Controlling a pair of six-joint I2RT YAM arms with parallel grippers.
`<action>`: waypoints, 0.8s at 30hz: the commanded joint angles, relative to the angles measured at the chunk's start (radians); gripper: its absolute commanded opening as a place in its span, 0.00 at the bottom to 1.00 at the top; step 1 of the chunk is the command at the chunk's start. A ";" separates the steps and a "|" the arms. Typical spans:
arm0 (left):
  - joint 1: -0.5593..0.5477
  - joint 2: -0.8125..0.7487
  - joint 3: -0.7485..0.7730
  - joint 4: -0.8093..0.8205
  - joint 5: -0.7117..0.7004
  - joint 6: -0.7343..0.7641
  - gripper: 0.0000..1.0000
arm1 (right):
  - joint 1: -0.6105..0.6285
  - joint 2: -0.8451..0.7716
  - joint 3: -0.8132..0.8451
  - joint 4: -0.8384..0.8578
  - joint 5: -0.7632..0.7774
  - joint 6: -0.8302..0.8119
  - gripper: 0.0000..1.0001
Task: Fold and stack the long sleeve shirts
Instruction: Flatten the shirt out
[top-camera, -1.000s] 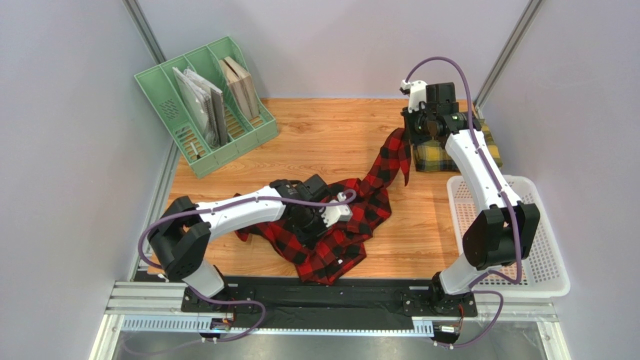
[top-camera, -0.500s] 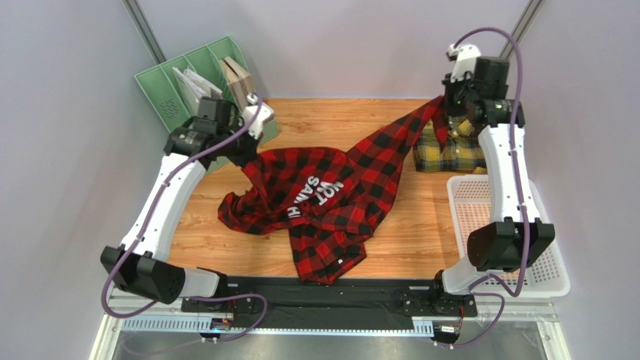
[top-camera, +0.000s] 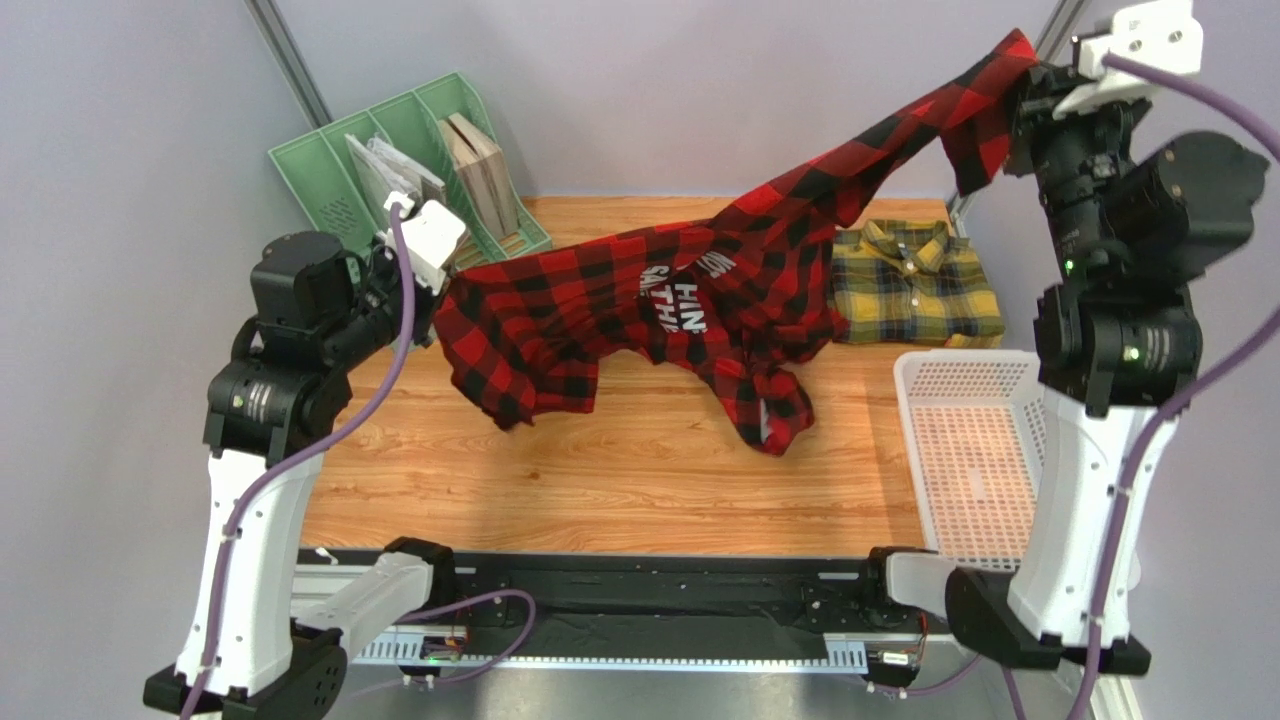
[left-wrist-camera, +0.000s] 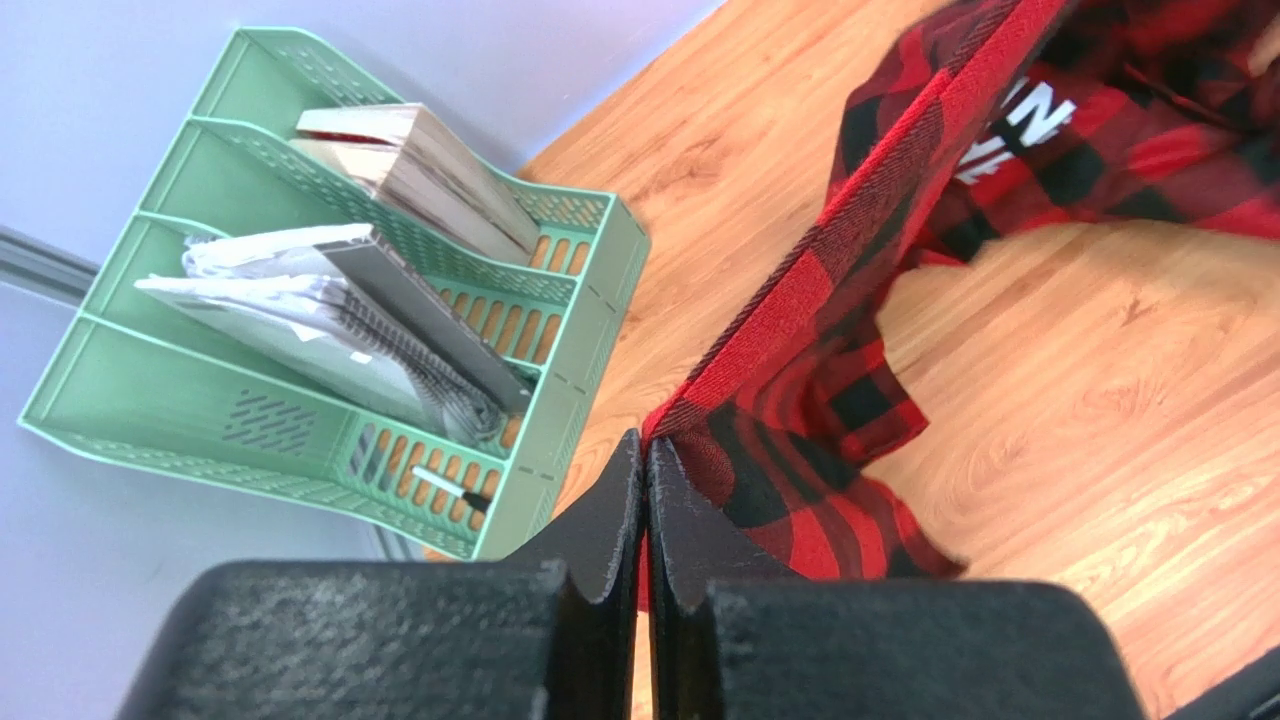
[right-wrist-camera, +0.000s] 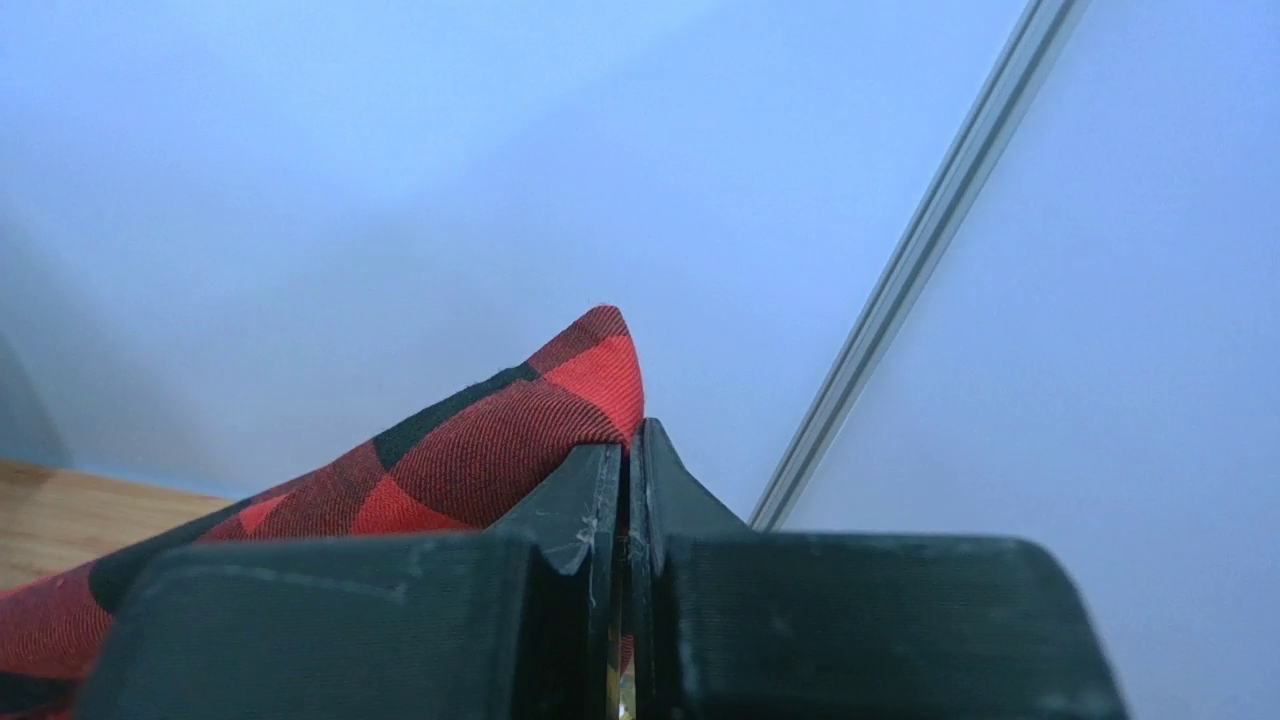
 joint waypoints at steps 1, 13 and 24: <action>0.004 -0.058 -0.035 0.000 -0.005 0.049 0.00 | -0.005 -0.081 -0.094 0.117 0.032 -0.055 0.00; 0.004 -0.099 0.104 0.001 0.019 -0.046 0.00 | -0.005 -0.190 -0.075 0.171 0.024 -0.027 0.00; 0.004 0.190 -0.069 0.234 0.008 -0.101 0.00 | -0.004 0.070 -0.327 0.170 -0.031 0.025 0.00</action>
